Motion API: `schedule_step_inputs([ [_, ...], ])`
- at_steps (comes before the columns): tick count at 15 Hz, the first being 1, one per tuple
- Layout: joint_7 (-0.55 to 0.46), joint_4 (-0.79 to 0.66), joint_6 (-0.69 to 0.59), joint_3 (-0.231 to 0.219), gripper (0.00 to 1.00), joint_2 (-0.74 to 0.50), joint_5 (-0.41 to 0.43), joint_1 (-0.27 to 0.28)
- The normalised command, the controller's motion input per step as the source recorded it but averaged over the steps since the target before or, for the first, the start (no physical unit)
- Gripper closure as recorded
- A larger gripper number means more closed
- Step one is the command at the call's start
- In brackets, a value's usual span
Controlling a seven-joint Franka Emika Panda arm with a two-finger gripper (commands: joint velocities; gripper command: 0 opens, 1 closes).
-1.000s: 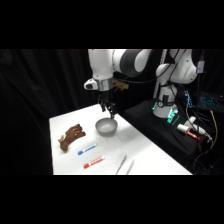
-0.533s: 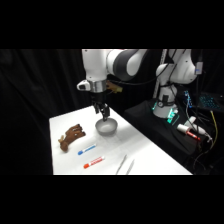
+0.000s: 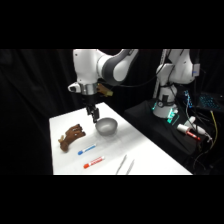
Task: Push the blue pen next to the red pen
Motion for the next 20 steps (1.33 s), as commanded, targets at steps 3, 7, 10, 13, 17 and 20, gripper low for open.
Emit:
schedule_step_inputs([
  [3, -0.07, 0.38, 0.13, 0.002, 0.0, 0.41, -0.033, -0.05],
  [7, -0.09, 0.39, 0.11, -0.01, 0.0, 0.4, -0.039, -0.063],
  [10, -0.1, 0.37, 0.1, -0.002, 0.0, 0.36, -0.013, -0.076],
  [13, -0.12, 0.36, 0.14, 0.025, 0.0, 0.35, 0.021, -0.077],
  [17, -0.14, 0.38, 0.11, 0.05, 0.0, 0.35, 0.055, -0.084],
  [20, -0.13, 0.33, 0.09, 0.059, 0.0, 0.32, 0.048, -0.062],
])
